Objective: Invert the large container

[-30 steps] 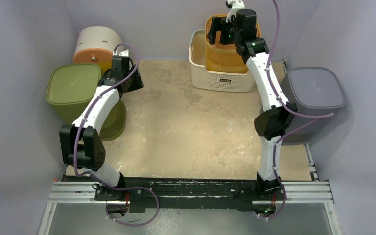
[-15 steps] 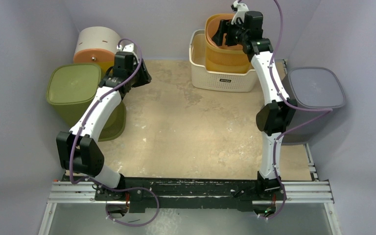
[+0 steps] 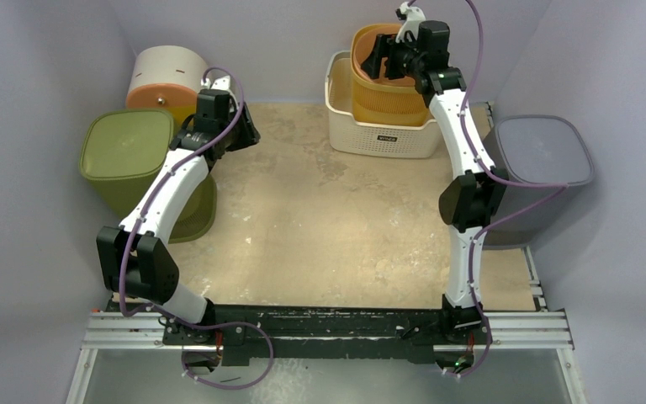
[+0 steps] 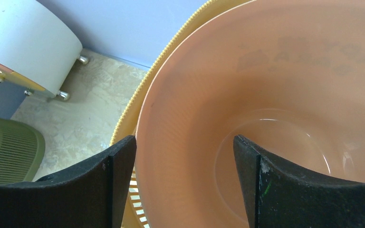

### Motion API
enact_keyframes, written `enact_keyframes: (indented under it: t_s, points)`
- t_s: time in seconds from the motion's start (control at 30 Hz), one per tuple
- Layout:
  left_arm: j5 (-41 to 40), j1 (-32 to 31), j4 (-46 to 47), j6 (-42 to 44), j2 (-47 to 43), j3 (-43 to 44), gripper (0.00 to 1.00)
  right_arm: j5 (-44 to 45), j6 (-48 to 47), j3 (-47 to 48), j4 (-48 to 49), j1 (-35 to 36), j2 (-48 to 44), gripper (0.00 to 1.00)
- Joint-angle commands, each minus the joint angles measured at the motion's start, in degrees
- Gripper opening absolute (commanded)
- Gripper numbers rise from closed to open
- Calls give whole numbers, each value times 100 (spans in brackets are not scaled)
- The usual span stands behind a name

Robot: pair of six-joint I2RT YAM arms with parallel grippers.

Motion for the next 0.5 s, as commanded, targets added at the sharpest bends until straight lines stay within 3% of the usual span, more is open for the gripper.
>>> enact_keyframes:
  t_s: [0.0, 0.47]
  points:
    - [44, 17, 102, 31, -201, 279, 40, 46, 45, 40, 182, 22, -317, 77]
    - [72, 17, 50, 101, -185, 262, 40, 121, 186, -249, 567, 93, -674, 77]
